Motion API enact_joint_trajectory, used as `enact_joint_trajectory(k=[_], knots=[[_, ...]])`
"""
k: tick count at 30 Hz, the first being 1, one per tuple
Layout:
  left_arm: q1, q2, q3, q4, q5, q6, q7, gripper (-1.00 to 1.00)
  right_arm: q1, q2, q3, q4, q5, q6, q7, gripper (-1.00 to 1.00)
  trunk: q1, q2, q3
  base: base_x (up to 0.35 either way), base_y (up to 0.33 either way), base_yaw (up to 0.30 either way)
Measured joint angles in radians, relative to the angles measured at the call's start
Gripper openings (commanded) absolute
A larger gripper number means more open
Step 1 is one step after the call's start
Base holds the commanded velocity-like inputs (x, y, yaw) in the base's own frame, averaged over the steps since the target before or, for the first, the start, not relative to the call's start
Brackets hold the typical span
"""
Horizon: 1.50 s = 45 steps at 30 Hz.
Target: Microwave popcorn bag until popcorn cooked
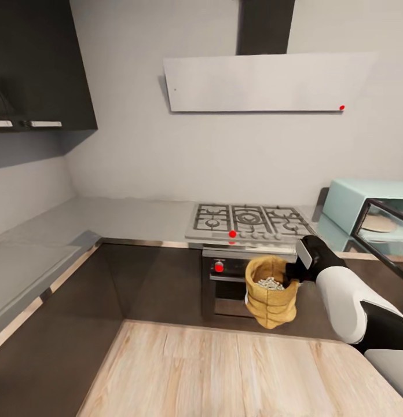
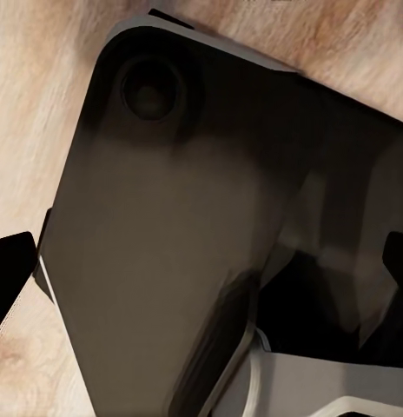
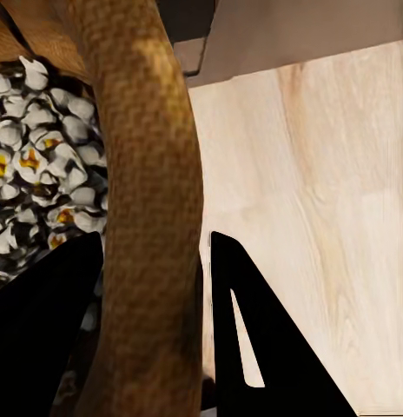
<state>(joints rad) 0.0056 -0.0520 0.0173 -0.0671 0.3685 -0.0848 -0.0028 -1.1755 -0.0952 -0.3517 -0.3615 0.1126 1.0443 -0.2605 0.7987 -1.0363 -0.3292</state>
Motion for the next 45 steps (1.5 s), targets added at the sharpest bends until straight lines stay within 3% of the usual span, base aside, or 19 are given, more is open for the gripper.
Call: enact_joint_trajectory(k=[45], knots=[[0.000,0.000,-0.001,0.002,0.000,0.000,0.007,1.00,0.000,0.002,0.002,0.003,-0.001,0.000,0.000,-1.00,0.000,0.000,0.030,0.000,0.000,-0.283]])
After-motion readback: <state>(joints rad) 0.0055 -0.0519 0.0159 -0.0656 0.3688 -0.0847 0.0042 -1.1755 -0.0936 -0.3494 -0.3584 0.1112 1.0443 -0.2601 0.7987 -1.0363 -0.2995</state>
